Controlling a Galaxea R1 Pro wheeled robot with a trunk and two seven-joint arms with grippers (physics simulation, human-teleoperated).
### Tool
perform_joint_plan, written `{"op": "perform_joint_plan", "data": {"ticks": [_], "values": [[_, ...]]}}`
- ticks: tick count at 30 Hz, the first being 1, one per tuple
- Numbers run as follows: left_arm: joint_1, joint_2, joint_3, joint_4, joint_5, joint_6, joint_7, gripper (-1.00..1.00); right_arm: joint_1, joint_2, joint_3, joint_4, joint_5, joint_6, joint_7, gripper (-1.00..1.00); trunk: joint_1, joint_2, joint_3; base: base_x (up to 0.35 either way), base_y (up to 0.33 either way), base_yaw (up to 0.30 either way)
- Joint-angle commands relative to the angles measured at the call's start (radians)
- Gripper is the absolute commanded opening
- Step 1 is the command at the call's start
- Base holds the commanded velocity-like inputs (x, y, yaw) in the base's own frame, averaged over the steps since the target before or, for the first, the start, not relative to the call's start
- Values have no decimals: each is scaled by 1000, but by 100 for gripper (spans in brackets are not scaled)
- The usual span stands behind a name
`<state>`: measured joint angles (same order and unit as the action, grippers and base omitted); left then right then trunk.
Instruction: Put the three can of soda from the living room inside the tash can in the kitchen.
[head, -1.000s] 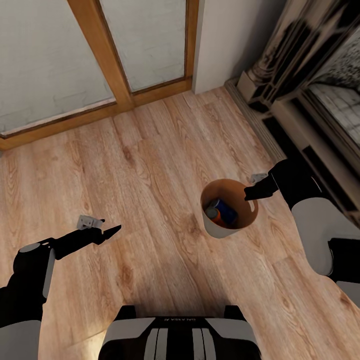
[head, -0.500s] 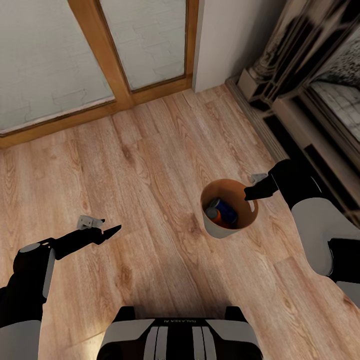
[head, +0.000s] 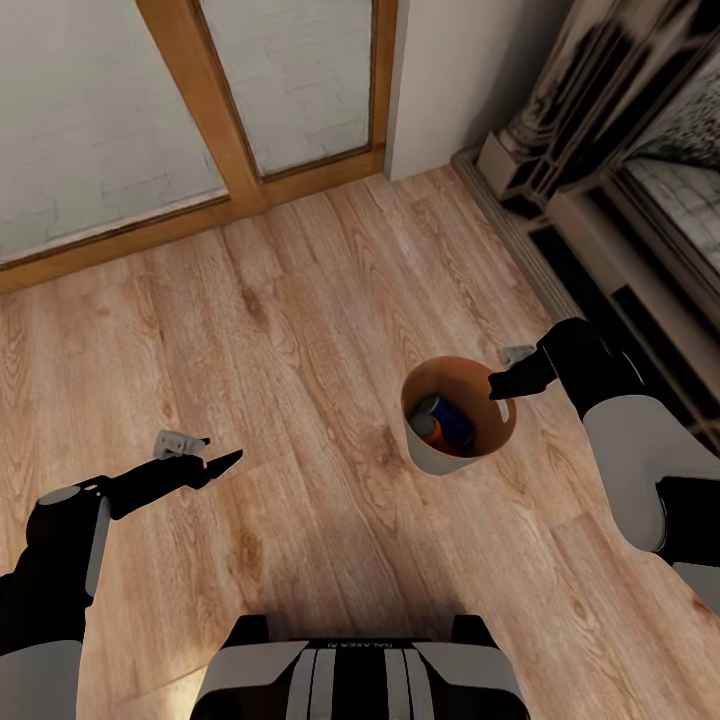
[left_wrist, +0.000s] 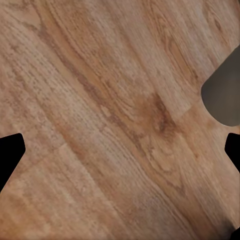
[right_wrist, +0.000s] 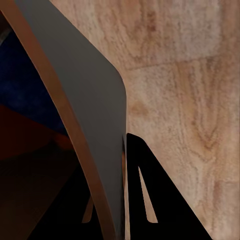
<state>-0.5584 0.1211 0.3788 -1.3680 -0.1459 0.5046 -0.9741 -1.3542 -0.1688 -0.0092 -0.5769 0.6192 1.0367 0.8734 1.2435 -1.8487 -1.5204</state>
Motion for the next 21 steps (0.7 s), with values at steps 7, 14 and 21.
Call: {"op": "perform_joint_plan", "data": {"ticks": [7,14,21], "values": [[0,0,0,0,-1,0,0,100,0,0,0,0,-16,10,7,-100,27,-49,-22,0,0,0],[0,0,0,1,-2,0,0,100,1,0,2,0,-15,10,7,-100,50,-91,-41,0,0,0],[0,0,0,1,-3,0,0,100,1,0,3,-1,-14,10,7,-100,69,-126,-56,0,0,0]]}}
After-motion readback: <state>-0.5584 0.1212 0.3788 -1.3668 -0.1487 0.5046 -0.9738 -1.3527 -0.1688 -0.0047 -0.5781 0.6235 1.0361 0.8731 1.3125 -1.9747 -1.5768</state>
